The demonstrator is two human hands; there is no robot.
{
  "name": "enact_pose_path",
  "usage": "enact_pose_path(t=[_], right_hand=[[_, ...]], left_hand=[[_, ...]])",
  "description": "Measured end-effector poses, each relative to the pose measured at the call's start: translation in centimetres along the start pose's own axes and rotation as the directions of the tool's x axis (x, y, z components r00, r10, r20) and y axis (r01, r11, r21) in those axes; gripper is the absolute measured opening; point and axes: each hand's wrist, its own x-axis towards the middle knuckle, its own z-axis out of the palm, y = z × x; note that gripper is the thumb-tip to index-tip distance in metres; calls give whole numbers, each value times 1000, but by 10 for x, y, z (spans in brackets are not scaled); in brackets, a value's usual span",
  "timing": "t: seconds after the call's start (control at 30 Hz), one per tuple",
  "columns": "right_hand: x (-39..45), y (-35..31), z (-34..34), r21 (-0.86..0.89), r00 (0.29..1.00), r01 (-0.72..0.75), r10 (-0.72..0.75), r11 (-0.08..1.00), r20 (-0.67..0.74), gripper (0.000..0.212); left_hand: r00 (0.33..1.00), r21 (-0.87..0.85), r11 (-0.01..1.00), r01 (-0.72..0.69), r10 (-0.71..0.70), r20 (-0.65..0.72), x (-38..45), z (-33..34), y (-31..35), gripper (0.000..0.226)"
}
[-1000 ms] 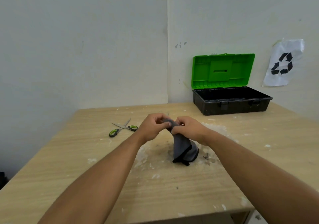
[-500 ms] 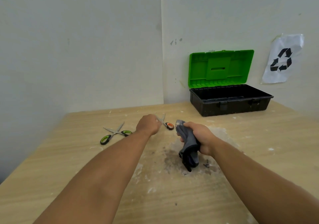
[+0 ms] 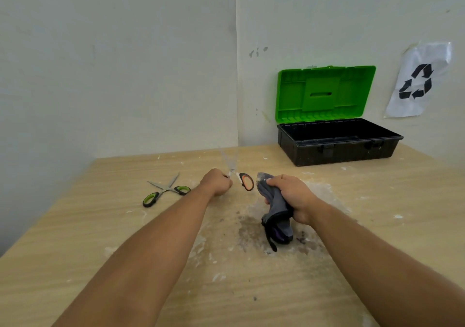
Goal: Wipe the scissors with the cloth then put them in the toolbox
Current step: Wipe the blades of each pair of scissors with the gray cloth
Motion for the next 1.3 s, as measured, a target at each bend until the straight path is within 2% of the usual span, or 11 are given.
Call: enact_pose_path(t=[0.1, 0.17, 0.27, 0.33, 0.5, 0.63, 0.83, 0.97, 1.1, 1.2, 1.3], right_hand=[[2, 3, 5, -149, 993, 94, -102, 984, -51, 14], [0, 3, 11, -239, 985, 153, -167, 959, -38, 18], [-7, 2, 20, -189, 982, 184, -176, 964, 62, 20], [-11, 2, 26, -165, 978, 188, -169, 968, 123, 18], [-18, 2, 37, -186, 968, 222, -193, 957, 161, 18], [-25, 2, 36, -152, 959, 244, -215, 958, 184, 15], [-39, 4, 29, -121, 950, 215, -179, 969, 255, 15], [-45, 4, 25, -147, 949, 236, -195, 961, 247, 16], [-45, -4, 24, -359, 917, 397, -378, 845, 124, 19], [-44, -14, 27, -468, 872, 464, -481, 752, 91, 14], [-45, -19, 29, -538, 860, 480, -494, 693, 130, 11]], left_hand=[[998, -109, 993, -36, 40, 40, -11, -3, 0, 14], [996, -198, 979, -52, 65, 59, -19, -6, -1, 18], [992, -404, 915, -2, 54, 118, -32, -14, -1, 12], [980, -480, 877, 39, 60, 188, -44, -21, 0, 10], [949, -439, 897, -61, 188, 253, -66, -37, 2, 11], [943, -471, 877, -94, 230, 242, -74, -46, -4, 6], [968, -430, 887, -167, 231, 101, -77, -39, -18, 46], [966, -310, 916, -255, 258, -33, -82, -37, -19, 58], [956, -136, 947, -290, 279, -92, -88, -39, -16, 52], [952, -128, 944, -304, 296, -80, -92, -39, -13, 54], [947, -152, 935, -320, 312, -74, -96, -36, -10, 52]])
